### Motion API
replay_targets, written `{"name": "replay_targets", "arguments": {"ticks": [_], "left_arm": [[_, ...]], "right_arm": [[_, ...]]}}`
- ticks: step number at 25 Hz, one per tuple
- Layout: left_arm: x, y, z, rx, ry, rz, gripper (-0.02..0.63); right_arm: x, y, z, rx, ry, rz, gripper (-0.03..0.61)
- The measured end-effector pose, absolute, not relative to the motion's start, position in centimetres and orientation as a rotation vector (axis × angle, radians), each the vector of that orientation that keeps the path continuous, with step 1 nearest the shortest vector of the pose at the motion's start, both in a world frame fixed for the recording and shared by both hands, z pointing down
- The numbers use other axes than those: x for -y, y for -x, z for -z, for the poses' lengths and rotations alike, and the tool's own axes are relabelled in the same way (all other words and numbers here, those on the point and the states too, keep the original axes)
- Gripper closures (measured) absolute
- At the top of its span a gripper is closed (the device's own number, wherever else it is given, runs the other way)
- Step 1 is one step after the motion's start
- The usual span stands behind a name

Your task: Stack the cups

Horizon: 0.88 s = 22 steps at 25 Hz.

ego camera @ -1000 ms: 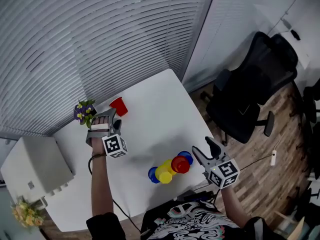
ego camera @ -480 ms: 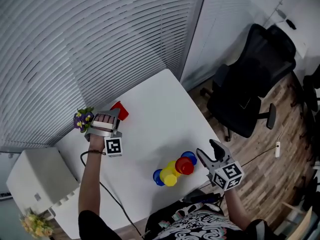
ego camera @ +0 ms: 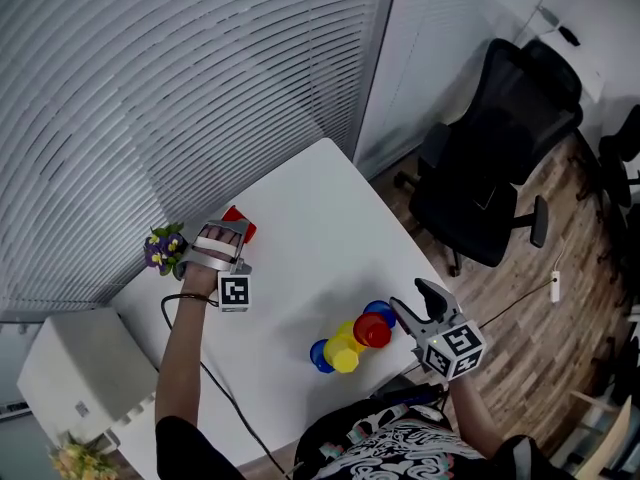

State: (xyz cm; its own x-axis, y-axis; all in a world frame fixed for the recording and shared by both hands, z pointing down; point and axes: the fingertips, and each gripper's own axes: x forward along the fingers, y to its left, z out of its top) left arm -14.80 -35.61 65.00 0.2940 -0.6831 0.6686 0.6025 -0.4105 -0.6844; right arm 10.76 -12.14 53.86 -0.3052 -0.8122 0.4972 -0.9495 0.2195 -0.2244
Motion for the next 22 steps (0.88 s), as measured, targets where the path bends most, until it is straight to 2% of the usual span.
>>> {"name": "replay_targets", "arguments": {"ticks": [10,22], "left_arm": [[34.3,14.5,-63.9,-0.240,1.557,1.399,0.383],[30.8,12.0,-56.9,-0.836,2.145,1.191,0.387]], "right_arm": [[12.1,-11.0,-53.2,2.229,-1.691,-0.717,0.316],[13.9,-10.2,-48.9,2.404,-1.690,-0.691,0.327]]}}
